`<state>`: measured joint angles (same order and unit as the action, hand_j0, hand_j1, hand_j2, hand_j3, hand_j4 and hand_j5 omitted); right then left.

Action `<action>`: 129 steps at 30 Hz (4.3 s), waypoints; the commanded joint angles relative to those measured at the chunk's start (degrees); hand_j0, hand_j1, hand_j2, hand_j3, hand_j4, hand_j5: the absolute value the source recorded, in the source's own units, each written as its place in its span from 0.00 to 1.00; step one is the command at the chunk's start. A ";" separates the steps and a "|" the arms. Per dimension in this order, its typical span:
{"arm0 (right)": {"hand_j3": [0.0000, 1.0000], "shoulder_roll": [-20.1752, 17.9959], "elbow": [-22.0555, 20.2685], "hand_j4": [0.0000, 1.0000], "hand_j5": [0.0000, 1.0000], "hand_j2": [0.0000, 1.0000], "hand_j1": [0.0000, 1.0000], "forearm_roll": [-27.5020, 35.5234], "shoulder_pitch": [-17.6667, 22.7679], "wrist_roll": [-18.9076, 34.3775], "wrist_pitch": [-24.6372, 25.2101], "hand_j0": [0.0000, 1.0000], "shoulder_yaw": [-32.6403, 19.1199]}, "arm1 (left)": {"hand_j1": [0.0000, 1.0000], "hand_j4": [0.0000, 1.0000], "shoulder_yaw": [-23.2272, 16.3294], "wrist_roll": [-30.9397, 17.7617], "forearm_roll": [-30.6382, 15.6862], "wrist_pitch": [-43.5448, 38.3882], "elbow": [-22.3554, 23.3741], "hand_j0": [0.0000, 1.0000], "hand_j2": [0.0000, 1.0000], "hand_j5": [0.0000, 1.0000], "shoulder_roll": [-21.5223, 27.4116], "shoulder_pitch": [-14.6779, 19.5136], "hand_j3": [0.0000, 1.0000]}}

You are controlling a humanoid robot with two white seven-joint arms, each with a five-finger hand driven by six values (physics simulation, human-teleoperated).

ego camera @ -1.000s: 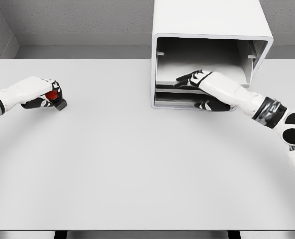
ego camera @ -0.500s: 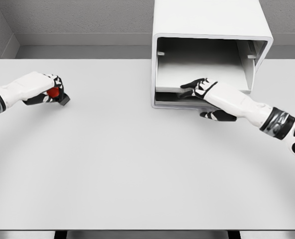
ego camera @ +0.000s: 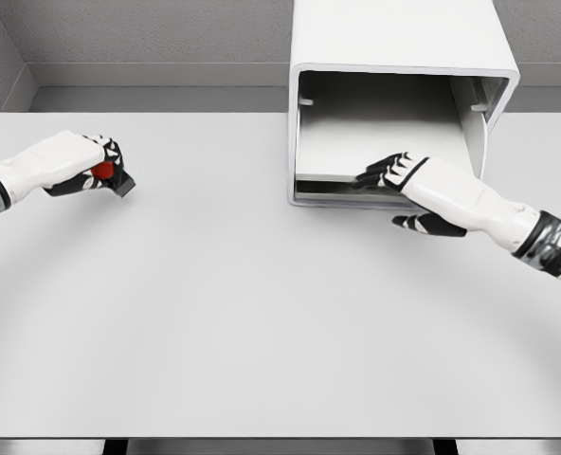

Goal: Slide open multi-storey tabletop storage cabinets and put open load switch and slide close multi-storey tabletop storage cabinets

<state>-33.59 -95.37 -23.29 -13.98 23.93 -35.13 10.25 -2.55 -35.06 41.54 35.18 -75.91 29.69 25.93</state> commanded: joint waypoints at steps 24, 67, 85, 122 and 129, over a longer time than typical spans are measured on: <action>0.82 -3.24 -4.21 0.82 0.82 0.82 0.82 1.58 4.83 -0.03 0.13 0.82 -2.69 | 0.29 0.29 2.47 0.06 -5.24 -0.18 -11.37 0.29 0.29 0.29 0.11 -6.06 0.29; 0.72 -2.01 -4.48 0.72 0.72 0.72 0.72 10.10 6.15 -0.82 0.13 0.72 -9.72 | 0.29 0.29 2.82 0.06 -8.23 -0.18 -25.34 0.29 0.29 0.29 -1.12 -8.00 0.29; 0.49 -3.68 -4.30 0.49 0.49 0.49 0.49 17.31 10.46 -0.38 0.13 0.49 -22.47 | 0.30 0.30 2.55 0.06 -9.02 -0.18 -27.19 0.30 0.30 0.30 -4.90 -6.24 0.30; 0.55 -1.13 -4.56 0.55 0.55 0.55 0.55 9.84 21.36 -0.20 0.13 0.55 -18.34 | 0.31 0.31 -2.10 0.06 -7.09 -0.18 -27.01 0.31 0.31 0.31 -19.40 -1.41 0.31; 0.55 -0.69 -4.65 0.55 0.55 0.55 0.55 9.93 21.45 -0.73 0.13 0.55 -17.28 | 0.31 0.31 -4.04 0.06 -4.54 -0.18 -26.92 0.31 0.31 0.31 -23.09 -0.62 0.31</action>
<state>-34.34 -99.98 -13.83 7.56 23.36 -35.12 -7.43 -6.09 -35.06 36.77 35.18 -102.88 7.76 25.40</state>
